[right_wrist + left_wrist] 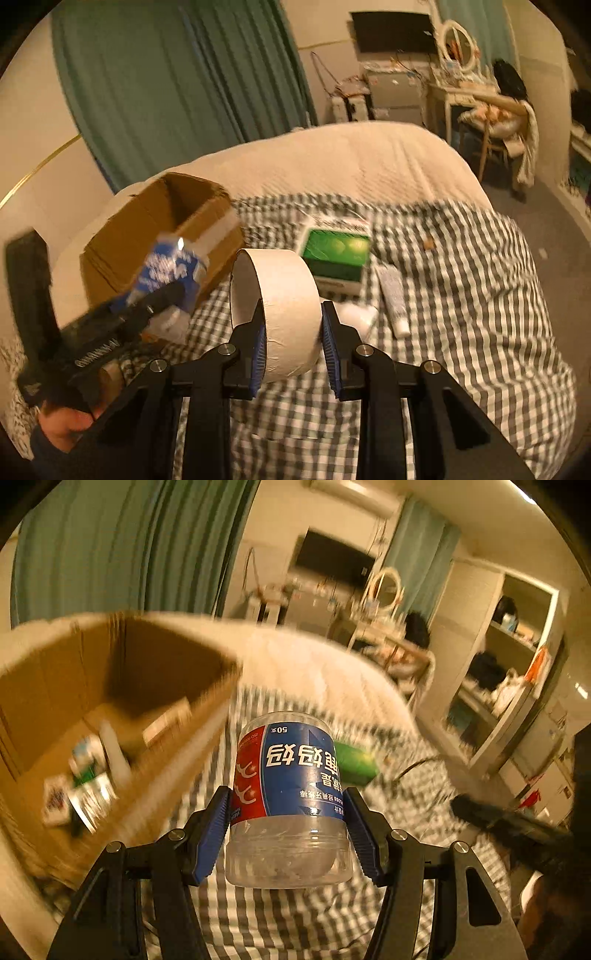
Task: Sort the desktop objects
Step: 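Grasp the white tape roll with the right tool while the left grasps the water bottle, then carry the tape roll and water bottle into the box and open both tools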
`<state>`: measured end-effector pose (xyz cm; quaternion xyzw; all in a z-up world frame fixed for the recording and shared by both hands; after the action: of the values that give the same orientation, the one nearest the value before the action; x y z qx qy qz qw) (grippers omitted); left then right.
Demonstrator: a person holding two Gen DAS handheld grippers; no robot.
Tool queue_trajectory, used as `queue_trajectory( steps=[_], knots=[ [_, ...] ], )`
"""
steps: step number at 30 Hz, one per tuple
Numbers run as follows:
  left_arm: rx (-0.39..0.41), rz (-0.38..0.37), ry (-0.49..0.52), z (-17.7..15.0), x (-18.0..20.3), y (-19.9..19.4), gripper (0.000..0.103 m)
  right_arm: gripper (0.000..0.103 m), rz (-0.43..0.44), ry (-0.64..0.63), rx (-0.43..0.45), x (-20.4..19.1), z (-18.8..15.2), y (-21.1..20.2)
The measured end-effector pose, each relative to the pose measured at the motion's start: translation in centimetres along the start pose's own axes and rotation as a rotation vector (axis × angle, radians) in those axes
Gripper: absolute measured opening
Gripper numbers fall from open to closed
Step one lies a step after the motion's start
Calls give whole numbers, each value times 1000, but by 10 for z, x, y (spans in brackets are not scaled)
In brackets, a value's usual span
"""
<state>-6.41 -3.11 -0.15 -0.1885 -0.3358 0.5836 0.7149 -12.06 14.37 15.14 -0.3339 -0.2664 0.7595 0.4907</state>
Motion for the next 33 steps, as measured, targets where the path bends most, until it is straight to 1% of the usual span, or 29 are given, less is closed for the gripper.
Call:
queue_trajectory(
  steps=[3, 6, 9, 13, 15, 17, 21, 23, 24, 25, 26, 27, 28, 30, 33],
  knots=[
    [98, 6, -6, 21, -8, -33, 63, 26, 9, -61, 16, -30, 13, -4],
    [172, 33, -27, 38, -30, -60, 63, 26, 36, -119, 27, -63, 26, 0],
    [208, 80, -49, 47, -61, -74, 63, 26, 78, -177, 37, -101, 45, 11],
    [204, 113, -124, 52, -111, -72, 63, 26, 119, -225, 47, -141, 69, 32],
    [202, 141, -152, 54, -129, -68, 63, 26, 137, -236, 46, -158, 81, 47],
    [190, 178, -158, 53, -142, -63, 63, 26, 149, -230, 41, -167, 89, 59],
    [152, 162, -210, 50, -162, -46, 63, 26, 160, -200, 20, -178, 99, 86],
    [129, 171, -215, 48, -167, -38, 63, 27, 162, -172, 19, -178, 99, 90],
    [128, 177, -218, 47, -168, -36, 64, 34, 170, -156, 19, -176, 100, 93],
    [130, 180, -221, 47, -169, -35, 70, 47, 174, -137, 17, -172, 99, 93],
    [129, 179, -224, 47, -168, -36, 84, 51, 170, -123, 29, -168, 99, 91],
    [135, 180, -227, 46, -166, -37, 92, 53, 166, -116, 42, -165, 97, 87],
    [144, 190, -231, 46, -166, -39, 100, 54, 158, -113, 57, -159, 97, 82],
    [156, 213, -227, 44, -160, -44, 101, 54, 145, -109, 68, -149, 96, 73],
    [153, 215, -207, 42, -150, -47, 101, 54, 119, -75, 86, -124, 93, 51]
  ],
)
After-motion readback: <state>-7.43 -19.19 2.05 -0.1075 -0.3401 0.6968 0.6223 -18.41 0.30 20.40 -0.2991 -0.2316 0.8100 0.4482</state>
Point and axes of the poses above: each gripper's, at about its wrist camera, not at the fingertips, and y roughly the way its jaws point, x to its right, z to its top, the point moved 3 cm from there along y, roughly the way its jaws point, and after that the axes turned 6 degrees about -x, right-handed, at the moved point
